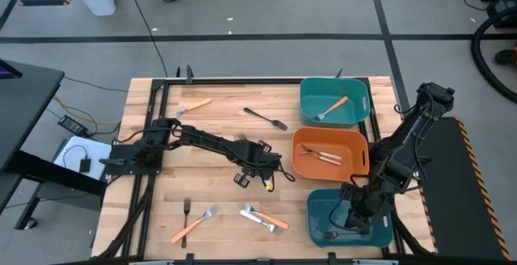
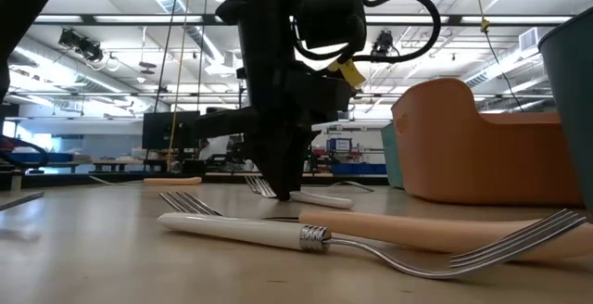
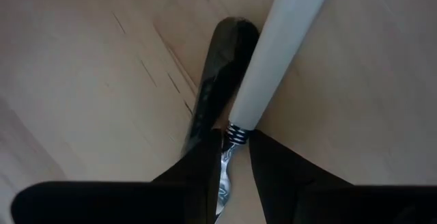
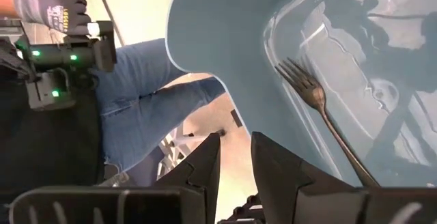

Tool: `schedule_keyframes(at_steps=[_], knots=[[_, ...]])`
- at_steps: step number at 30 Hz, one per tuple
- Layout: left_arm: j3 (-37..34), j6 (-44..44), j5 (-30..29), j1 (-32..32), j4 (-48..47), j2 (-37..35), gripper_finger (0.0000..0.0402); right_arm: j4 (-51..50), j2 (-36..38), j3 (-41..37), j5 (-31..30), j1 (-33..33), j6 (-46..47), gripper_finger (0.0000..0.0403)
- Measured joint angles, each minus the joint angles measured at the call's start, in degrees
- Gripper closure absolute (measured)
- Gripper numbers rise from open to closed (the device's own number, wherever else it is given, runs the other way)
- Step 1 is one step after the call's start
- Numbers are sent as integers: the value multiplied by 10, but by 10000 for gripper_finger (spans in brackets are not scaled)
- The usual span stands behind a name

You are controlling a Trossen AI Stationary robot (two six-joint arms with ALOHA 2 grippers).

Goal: Sort silverware by color (type)
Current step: Put the white fork into the orange bin

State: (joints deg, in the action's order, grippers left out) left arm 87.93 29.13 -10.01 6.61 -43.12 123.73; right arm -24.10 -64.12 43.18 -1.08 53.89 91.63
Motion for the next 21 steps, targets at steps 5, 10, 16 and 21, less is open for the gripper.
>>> schedule_keyframes(at_steps=[5, 10, 16, 21], knots=[[-1, -1, 24, -2, 3, 8, 318, 1, 0, 0, -9, 0, 3, 311], [1, 0, 59, -3, -3, 20, 360, 2, 0, 0, -19, 0, 3, 311], [4, -15, 63, -1, -10, 16, 371, 5, 0, 0, -26, 0, 3, 311], [15, -29, 84, -1, -16, -8, 371, 5, 0, 0, -26, 0, -1, 311]])
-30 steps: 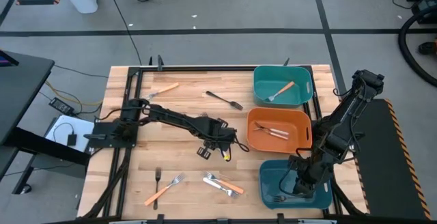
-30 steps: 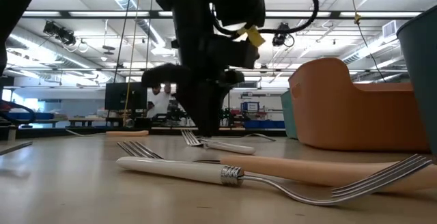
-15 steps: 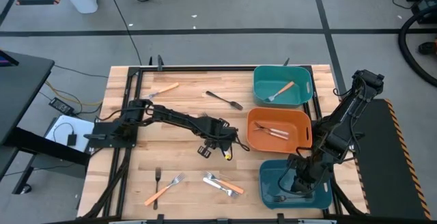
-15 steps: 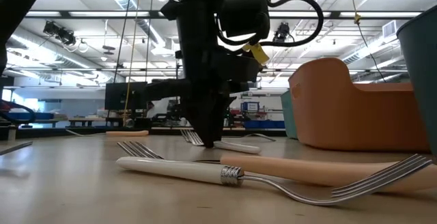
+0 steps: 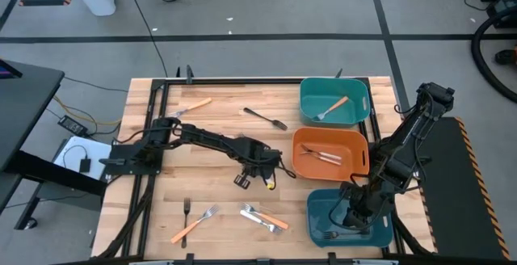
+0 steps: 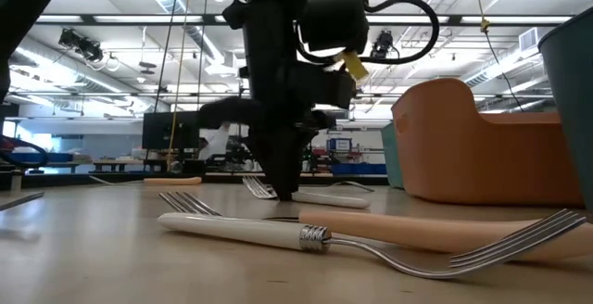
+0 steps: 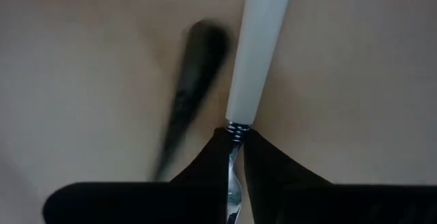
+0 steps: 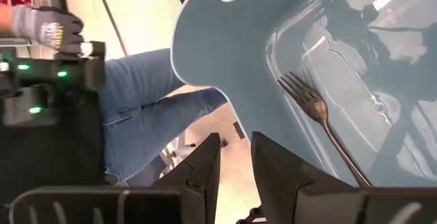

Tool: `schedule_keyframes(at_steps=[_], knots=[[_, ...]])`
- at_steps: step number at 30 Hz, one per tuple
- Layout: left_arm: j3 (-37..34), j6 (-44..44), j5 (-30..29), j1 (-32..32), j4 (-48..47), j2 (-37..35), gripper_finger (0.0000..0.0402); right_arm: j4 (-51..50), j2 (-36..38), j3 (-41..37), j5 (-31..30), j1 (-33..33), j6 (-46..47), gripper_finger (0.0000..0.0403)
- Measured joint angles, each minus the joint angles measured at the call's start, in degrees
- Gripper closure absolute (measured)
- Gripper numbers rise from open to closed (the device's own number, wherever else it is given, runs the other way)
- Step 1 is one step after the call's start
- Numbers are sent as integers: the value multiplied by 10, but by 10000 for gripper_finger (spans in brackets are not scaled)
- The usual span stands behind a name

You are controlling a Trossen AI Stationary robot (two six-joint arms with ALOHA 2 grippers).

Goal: Sort silverware by color (type)
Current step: Put the white fork into the orange bin

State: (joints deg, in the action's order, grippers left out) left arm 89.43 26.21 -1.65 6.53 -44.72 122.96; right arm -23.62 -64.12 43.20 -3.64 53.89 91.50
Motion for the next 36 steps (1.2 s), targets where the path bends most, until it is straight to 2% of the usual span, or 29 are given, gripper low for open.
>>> schedule_keyframes(at_steps=[9, 13, 19, 26, 29, 36], knots=[[53, -19, -5, 7, -34, -34, 371, 0, 0, 0, -1, 0, -2, 311], [105, -48, -7, 7, -24, -37, 371, 58, 3, 0, -50, 0, -33, 311], [219, -73, -15, -7, -19, -37, 372, 198, 26, 1, -116, 0, -151, 311], [333, -117, -15, -32, 64, -38, 372, 219, 54, 0, -155, 0, -250, 311], [340, -147, -14, -48, 93, -38, 372, 252, 64, 0, -177, -2, -326, 311], [339, -185, 28, -70, 113, -1, 370, 403, 91, 0, -245, -3, -595, 311]])
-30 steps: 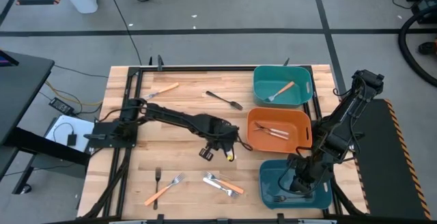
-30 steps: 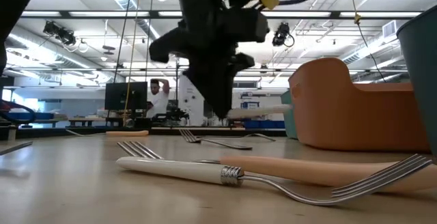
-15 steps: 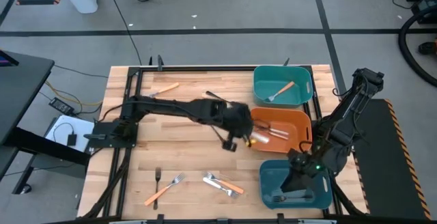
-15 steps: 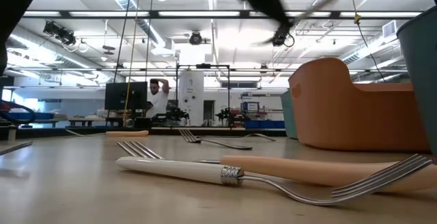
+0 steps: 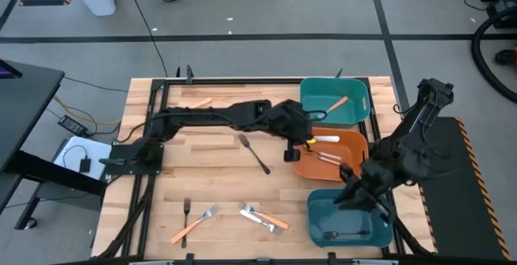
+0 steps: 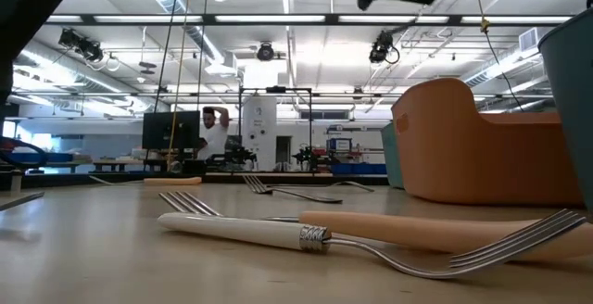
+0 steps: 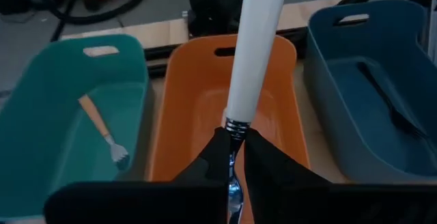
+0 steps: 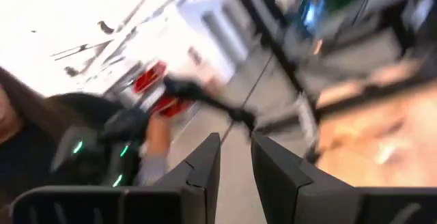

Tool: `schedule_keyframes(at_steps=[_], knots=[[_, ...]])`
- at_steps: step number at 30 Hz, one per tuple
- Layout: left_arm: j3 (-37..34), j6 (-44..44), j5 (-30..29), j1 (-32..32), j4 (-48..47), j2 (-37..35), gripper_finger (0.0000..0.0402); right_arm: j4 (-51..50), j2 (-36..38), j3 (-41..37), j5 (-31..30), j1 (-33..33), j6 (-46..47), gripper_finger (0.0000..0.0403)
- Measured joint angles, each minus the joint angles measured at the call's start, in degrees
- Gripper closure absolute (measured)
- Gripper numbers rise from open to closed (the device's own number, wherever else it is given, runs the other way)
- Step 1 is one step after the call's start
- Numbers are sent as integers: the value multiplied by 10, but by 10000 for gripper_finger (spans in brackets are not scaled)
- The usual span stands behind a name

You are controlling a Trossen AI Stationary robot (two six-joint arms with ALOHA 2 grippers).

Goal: Sort silverware by color (type)
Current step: Put the white fork into the orange bin, then put the black fork into the blue bin

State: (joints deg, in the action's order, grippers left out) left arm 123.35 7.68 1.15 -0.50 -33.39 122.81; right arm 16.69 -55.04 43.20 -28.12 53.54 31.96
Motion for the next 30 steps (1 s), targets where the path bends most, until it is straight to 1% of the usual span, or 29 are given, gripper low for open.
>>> schedule_keyframes(at_steps=[3, 5, 9, 13, 16, 20, 23, 26, 28, 30], knots=[[0, 0, 3, 0, 12, 23, 348, 31, 9, 0, -52, 0, -83, 311], [0, 0, 3, 0, 18, 40, 339, 34, 15, 0, -86, 0, -108, 311], [0, -2, 3, 0, 36, 66, 339, 33, 19, 0, -135, 0, -116, 311], [0, -40, 3, -5, 43, 89, 339, 30, 18, 0, -174, -3, -116, 311], [0, -60, 12, -12, 44, 101, 329, 30, 18, 0, -198, -10, -115, 311], [0, -60, 46, -22, 46, 102, 306, 32, 18, 0, -204, -23, -116, 311], [0, -61, 47, -27, 47, 101, 291, 30, 18, 0, -203, -34, -116, 311], [0, -61, 47, -33, 38, 91, 284, 29, 18, 0, -203, -47, -116, 311], [0, -68, 49, -39, 6, 77, 284, 28, 18, 0, -203, -58, -117, 311], [0, -64, 49, -48, -20, 56, 284, 28, 18, 0, -203, -72, -139, 311]])
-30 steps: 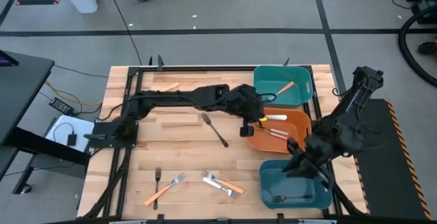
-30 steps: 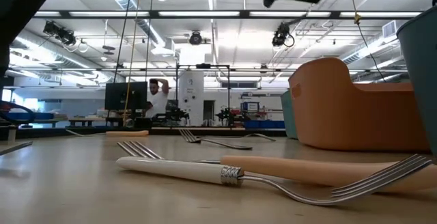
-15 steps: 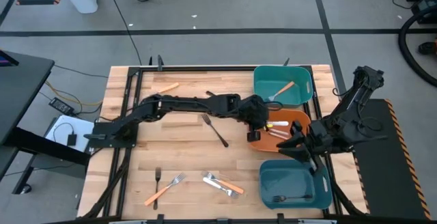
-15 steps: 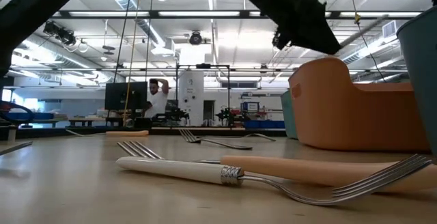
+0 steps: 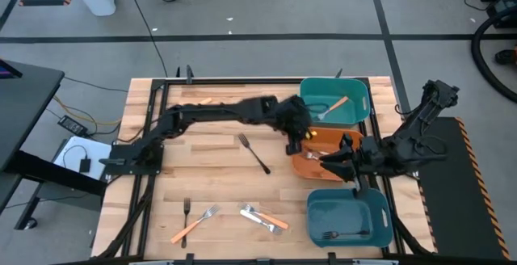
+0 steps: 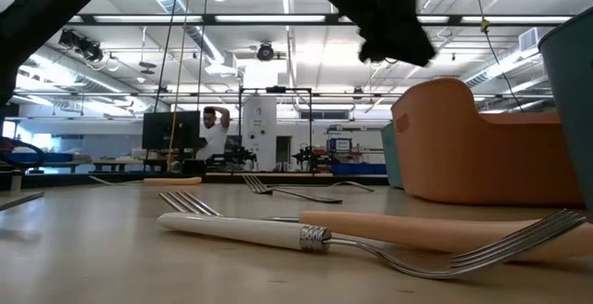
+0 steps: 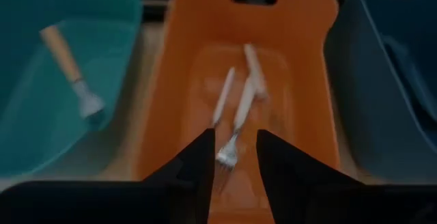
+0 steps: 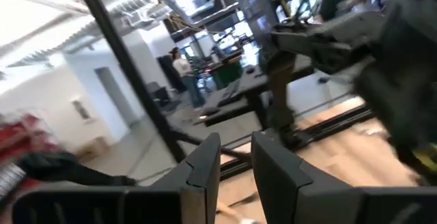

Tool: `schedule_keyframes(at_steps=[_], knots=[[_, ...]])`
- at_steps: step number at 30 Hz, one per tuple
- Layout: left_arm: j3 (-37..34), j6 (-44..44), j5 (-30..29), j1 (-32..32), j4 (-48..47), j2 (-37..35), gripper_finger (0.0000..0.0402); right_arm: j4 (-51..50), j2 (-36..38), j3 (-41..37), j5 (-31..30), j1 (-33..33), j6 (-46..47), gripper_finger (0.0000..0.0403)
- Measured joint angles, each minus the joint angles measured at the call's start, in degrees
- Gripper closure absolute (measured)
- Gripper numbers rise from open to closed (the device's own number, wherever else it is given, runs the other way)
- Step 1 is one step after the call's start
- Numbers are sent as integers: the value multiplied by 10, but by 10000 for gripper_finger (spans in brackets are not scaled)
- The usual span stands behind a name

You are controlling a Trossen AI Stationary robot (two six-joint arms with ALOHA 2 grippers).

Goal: Sort silverware by color (type)
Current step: Put the black fork into the blue bin

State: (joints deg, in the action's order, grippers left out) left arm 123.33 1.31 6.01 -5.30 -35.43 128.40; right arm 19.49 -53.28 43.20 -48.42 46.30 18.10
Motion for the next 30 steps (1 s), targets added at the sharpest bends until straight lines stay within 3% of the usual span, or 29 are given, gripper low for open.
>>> schedule_keyframes(at_steps=[9, 16, 22, 30], knots=[[1, 57, -3, -51, -167, -131, 283, 1, 0, 0, -15, -121, -81, 311], [1, 80, -23, -73, -256, -232, 283, -11, 0, 0, -6, -233, -60, 311], [1, 84, -60, -81, -307, -296, 283, -13, 0, 0, 92, -329, -40, 311], [1, 84, -65, -92, -328, -320, 283, -12, -41, 0, 226, -441, -12, 311]])
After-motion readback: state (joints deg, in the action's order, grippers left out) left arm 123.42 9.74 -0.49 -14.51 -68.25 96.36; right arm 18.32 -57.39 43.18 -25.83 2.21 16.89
